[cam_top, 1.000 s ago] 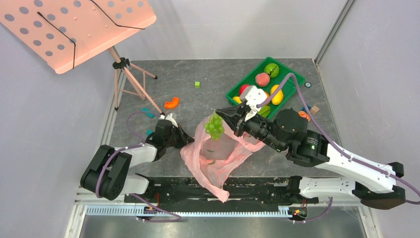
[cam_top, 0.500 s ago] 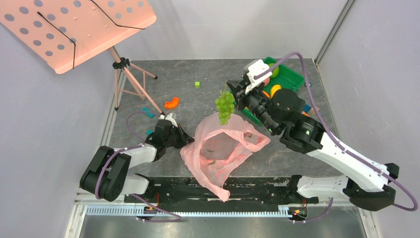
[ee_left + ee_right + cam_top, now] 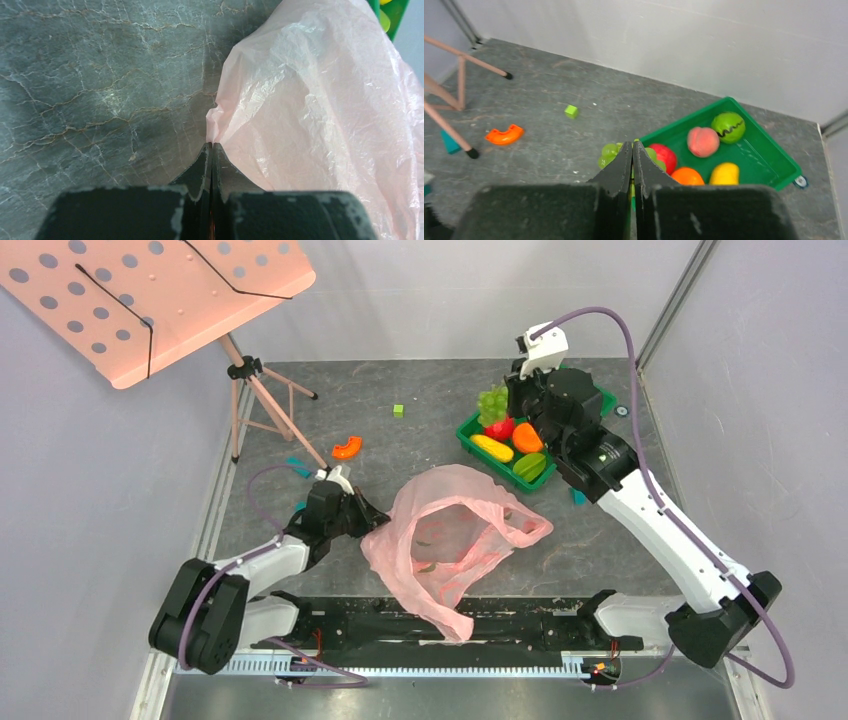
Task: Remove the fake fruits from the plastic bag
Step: Place the fake fruit in the bin.
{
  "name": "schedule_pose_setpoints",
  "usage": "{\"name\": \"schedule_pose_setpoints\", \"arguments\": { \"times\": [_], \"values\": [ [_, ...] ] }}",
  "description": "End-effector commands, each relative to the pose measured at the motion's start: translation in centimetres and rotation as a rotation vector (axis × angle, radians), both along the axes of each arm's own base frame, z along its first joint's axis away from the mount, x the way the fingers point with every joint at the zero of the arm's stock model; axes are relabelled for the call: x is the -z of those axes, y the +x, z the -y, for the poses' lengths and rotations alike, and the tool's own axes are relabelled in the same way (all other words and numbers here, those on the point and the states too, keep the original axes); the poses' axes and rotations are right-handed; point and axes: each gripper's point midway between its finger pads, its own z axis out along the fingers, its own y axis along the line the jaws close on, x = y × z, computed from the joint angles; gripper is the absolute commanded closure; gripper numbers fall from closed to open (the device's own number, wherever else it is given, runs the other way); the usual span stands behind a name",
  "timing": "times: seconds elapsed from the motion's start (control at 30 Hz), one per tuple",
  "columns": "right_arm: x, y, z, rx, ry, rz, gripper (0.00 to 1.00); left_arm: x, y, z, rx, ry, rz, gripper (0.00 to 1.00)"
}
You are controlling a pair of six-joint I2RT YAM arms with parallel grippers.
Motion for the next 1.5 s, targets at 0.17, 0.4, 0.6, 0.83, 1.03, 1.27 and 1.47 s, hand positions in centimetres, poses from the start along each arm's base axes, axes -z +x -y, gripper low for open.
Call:
{"name": "schedule_pose_setpoints", "arguments": {
  "times": [0.17,0.4,0.6,0.83,1.03,1.27,1.47],
  "values": [
    [2.6,3.9,4.0,0.073,0.062,-0.042,1.00,-2.0,0.4,-3.0,-0.183,0.063,0.023,0.98],
    [5.0,5.5,8.4,0.202,0.050,-0.074,1.00,-1.4,-0.8,-5.0,-0.258,0.104,0.001,0.98],
    [6.5,7.3,12.1,0.270,0.070,-0.096,1.00,-1.3,-0.7,-5.5,-0.276,0.129,0.006,0.98],
    [8.0,9.1,15.3,0.312,0.084,-0.123,1.00,-1.7,-0.5,-5.5,-0.266,0.135,0.026,0.98],
    [8.4,11.3,18.2,0.365,0.083,-0.138,1.00,-1.7,-0.4,-5.5,-0.265,0.140,0.030,0.98],
    [9.5,14.2,21.6,0.399,0.128,-0.161,1.00,-1.8,-0.2,-5.5,-0.264,0.139,0.035,0.98],
    [11.4,16.5,22.1,0.398,0.146,-0.200,1.00,-1.8,-0.2,-5.5,-0.265,0.139,0.034,0.98]
  ]
}}
